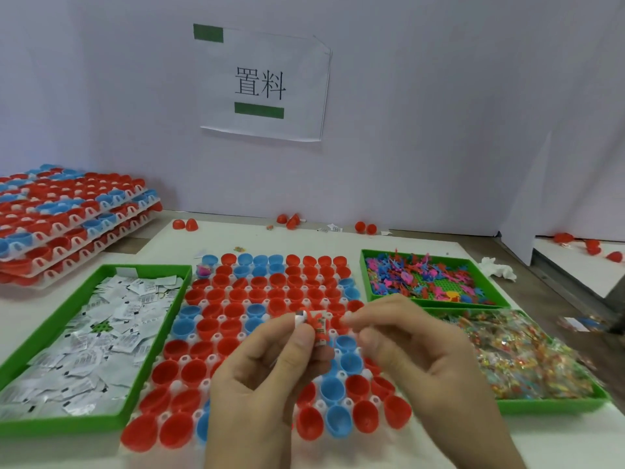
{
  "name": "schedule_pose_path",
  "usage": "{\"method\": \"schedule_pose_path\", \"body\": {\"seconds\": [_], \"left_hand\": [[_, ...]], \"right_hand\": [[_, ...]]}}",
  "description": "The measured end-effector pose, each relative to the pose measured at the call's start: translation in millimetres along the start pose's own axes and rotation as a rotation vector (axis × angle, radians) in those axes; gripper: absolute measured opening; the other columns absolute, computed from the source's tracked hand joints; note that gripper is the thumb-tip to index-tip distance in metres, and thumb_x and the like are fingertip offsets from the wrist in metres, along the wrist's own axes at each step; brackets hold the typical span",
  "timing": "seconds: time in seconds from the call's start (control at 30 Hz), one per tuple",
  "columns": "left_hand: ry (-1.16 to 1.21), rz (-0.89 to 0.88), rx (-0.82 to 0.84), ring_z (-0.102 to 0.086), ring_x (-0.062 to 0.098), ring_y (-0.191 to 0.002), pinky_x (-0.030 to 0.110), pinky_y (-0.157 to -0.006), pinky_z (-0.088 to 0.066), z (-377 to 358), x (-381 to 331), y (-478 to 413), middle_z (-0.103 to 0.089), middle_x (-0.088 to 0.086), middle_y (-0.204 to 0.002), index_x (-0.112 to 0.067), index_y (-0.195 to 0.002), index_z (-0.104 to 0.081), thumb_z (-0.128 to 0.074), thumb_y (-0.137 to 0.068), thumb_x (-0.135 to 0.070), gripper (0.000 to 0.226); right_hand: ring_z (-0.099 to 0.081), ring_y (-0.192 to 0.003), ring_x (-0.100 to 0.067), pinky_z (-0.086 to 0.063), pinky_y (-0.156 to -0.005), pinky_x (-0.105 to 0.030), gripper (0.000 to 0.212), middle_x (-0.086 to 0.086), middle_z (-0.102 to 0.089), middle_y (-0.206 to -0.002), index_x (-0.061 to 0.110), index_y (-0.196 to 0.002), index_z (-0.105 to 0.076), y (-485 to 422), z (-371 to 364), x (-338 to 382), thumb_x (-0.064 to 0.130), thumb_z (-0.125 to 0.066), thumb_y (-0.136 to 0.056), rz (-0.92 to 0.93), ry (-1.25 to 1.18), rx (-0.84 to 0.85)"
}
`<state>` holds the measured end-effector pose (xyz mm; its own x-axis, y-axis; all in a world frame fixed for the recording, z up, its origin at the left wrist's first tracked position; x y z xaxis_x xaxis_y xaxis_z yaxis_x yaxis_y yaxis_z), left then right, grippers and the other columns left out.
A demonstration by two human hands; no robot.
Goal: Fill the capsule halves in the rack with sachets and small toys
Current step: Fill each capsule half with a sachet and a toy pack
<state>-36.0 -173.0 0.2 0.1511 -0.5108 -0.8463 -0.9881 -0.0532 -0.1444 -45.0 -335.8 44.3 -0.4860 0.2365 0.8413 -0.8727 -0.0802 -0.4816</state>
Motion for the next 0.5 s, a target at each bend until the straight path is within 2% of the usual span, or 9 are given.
{"method": "schedule_pose_path", "body": {"seconds": [0.07, 0.13, 0.2, 0.27, 0.3, 0.4, 0.5], "left_hand": [[0.067, -0.022, -0.073, -0.074, 0.026, -0.065, 0.026, -0.057, -0.058, 5, -4, 1, -0.075, 0.014, -0.074, -0.019, -0.074, -0.081, -0.098, -0.018, -0.052, 0.068], [0.068, -0.058, -0.073, -0.074, 0.026, -0.065, 0.026, -0.057, -0.058, 5, -6, 1, -0.076, 0.015, -0.077, -0.02, -0.071, -0.08, -0.097, -0.036, -0.037, 0.043], [0.114, -0.054, -0.105, -0.074, 0.025, -0.064, 0.025, -0.056, -0.058, 9, -8, 2, -0.076, 0.017, -0.081, -0.021, -0.067, -0.079, -0.081, -0.049, -0.027, 0.02], [0.146, -0.051, -0.108, -0.073, 0.024, -0.064, 0.025, -0.057, -0.058, 9, -11, 1, -0.075, 0.02, -0.082, -0.021, -0.067, -0.078, -0.086, -0.048, -0.028, 0.022], [0.152, -0.048, -0.103, -0.073, 0.024, -0.064, 0.025, -0.058, -0.058, 9, -13, 2, -0.075, 0.02, -0.081, -0.021, -0.069, -0.078, -0.092, -0.045, -0.031, 0.03], [0.122, -0.045, -0.138, -0.072, 0.022, -0.065, 0.023, -0.059, -0.058, 14, -10, 1, -0.074, 0.017, -0.077, -0.022, -0.072, -0.079, -0.096, -0.043, -0.037, 0.036], [0.099, -0.053, -0.145, -0.071, 0.019, -0.066, 0.022, -0.06, -0.057, 15, -9, 1, -0.073, 0.012, -0.073, -0.023, -0.073, -0.079, -0.077, -0.06, -0.033, 0.016]], "right_hand": [[-0.067, -0.088, -0.01, -0.05, -0.076, -0.014, 0.019, 0.01, -0.073, -0.093, 0.035, -0.091, -0.077, 0, 25, -17, 0.017, -0.069, -0.09, -0.032, 0.183, -0.144], [-0.065, -0.085, -0.004, -0.049, -0.074, -0.013, 0.027, 0.018, -0.073, -0.088, 0.034, -0.087, -0.075, 1, 47, -40, 0.007, -0.07, -0.088, -0.153, 0.399, -0.209], [-0.063, -0.083, -0.001, -0.053, -0.079, -0.024, 0.025, 0.018, -0.071, -0.088, 0.036, -0.086, -0.073, 7, 62, -72, 0.011, -0.074, -0.087, -0.351, 0.545, -0.176], [-0.064, -0.087, -0.005, -0.056, -0.083, -0.04, 0.022, 0.016, -0.07, -0.093, 0.037, -0.089, -0.071, 14, 67, -96, 0.015, -0.075, -0.087, -0.526, 0.597, -0.125], [-0.066, -0.088, -0.008, -0.058, -0.082, -0.043, 0.022, 0.015, -0.07, -0.093, 0.036, -0.09, -0.071, 16, 67, -104, 0.015, -0.076, -0.086, -0.574, 0.605, -0.107], [-0.067, -0.078, -0.008, -0.058, -0.068, -0.034, 0.028, 0.011, -0.072, -0.08, 0.036, -0.083, -0.072, 15, 65, -110, 0.009, -0.077, -0.084, -0.593, 0.613, -0.107], [-0.064, -0.07, -0.004, -0.045, -0.055, -0.02, 0.032, 0.009, -0.07, -0.072, 0.036, -0.076, -0.072, 13, 67, -110, 0.005, -0.08, -0.08, -0.561, 0.627, -0.146]]}}
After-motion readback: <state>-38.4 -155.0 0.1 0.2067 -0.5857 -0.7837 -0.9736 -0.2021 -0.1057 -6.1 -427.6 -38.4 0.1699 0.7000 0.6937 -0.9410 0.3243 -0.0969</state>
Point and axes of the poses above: each hand's wrist, its own y-axis away from the middle knuckle, its own z-axis out of the back of the hand, x = y × z, the point moved 7 cm from there along -y, towards the middle knuckle
